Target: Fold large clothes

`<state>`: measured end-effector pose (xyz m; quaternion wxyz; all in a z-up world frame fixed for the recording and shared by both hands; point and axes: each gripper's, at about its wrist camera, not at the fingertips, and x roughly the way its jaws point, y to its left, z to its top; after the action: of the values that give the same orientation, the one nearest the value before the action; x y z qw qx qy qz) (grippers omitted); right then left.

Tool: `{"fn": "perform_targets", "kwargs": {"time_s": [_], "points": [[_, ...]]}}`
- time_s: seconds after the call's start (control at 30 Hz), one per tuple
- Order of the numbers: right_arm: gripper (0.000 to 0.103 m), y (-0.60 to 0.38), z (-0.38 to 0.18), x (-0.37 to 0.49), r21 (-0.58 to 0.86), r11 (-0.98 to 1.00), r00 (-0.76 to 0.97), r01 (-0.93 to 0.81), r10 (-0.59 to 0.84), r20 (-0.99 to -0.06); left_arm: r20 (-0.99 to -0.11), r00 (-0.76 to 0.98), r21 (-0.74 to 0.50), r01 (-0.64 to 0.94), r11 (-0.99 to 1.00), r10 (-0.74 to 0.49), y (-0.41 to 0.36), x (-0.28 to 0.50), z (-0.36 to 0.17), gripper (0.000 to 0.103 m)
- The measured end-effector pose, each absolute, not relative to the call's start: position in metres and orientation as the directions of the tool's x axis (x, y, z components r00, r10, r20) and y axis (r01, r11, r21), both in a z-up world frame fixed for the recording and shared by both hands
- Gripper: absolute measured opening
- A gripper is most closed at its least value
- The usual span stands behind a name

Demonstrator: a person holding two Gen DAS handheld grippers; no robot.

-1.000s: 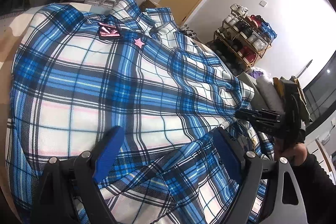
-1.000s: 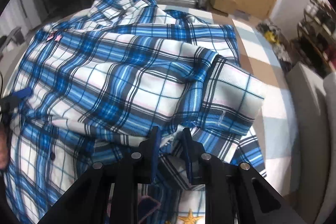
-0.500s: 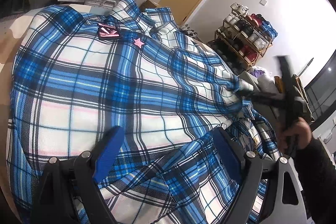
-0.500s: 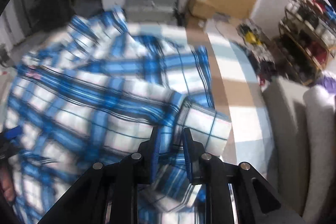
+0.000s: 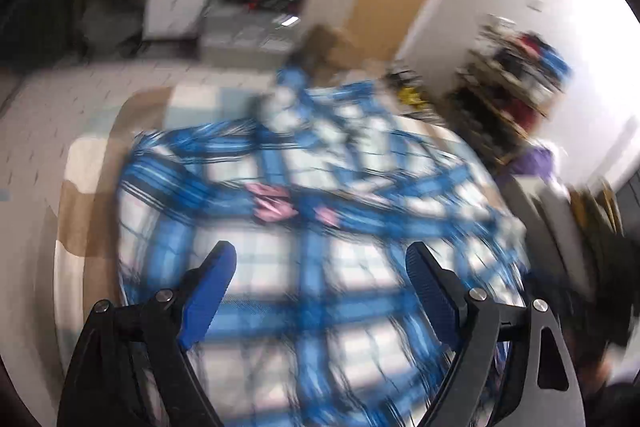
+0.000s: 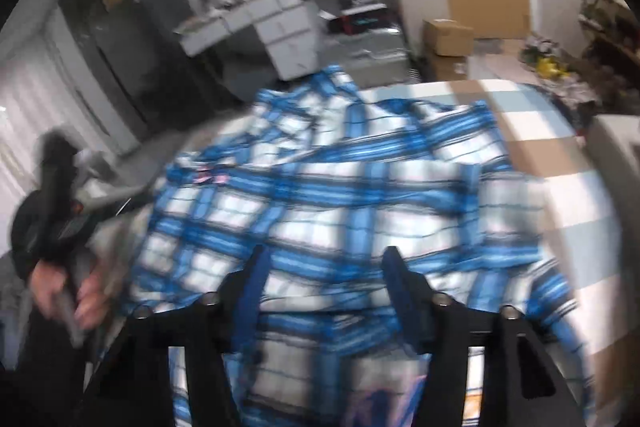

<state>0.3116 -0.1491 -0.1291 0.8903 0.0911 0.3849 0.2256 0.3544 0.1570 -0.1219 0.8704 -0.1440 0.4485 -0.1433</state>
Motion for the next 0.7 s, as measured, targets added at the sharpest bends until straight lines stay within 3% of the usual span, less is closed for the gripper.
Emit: {"fn": "perform_targets", "kwargs": {"time_s": [0.07, 0.23, 0.33, 0.6, 0.7], "points": [[0.065, -0.143, -0.138, 0.313, 0.321, 0.876, 0.603, -0.361, 0.481, -0.636, -0.758, 0.491, -0.456, 0.073, 0.887, -0.43, 0.165, 0.384, -0.14, 0.083], [0.065, -0.157, -0.154, 0.322, 0.452, 0.82, 0.568, -0.352, 0.571, -0.593, -0.811, 0.406, -0.446, 0.038, 0.894, -0.422, 0.164, 0.411, -0.176, 0.082], [0.067, -0.169, -0.162, 0.33, 0.515, 0.779, 0.572, -0.358, 0.619, -0.538, -0.817, 0.395, -0.448, 0.025, 0.894, -0.42, 0.165, 0.411, -0.171, 0.083], [0.076, -0.206, -0.179, 0.331, 0.668, 0.67, 0.592, -0.324, 0.694, -0.409, -0.816, 0.493, -0.309, 0.071, 0.948, -0.303, 0.133, 0.454, -0.085, 0.083], [0.082, -0.213, -0.181, 0.331, 0.697, 0.647, 0.592, -0.31, 0.705, -0.391, -0.845, 0.471, -0.271, 0.032, 0.962, -0.253, 0.114, 0.497, -0.082, 0.084]]}}
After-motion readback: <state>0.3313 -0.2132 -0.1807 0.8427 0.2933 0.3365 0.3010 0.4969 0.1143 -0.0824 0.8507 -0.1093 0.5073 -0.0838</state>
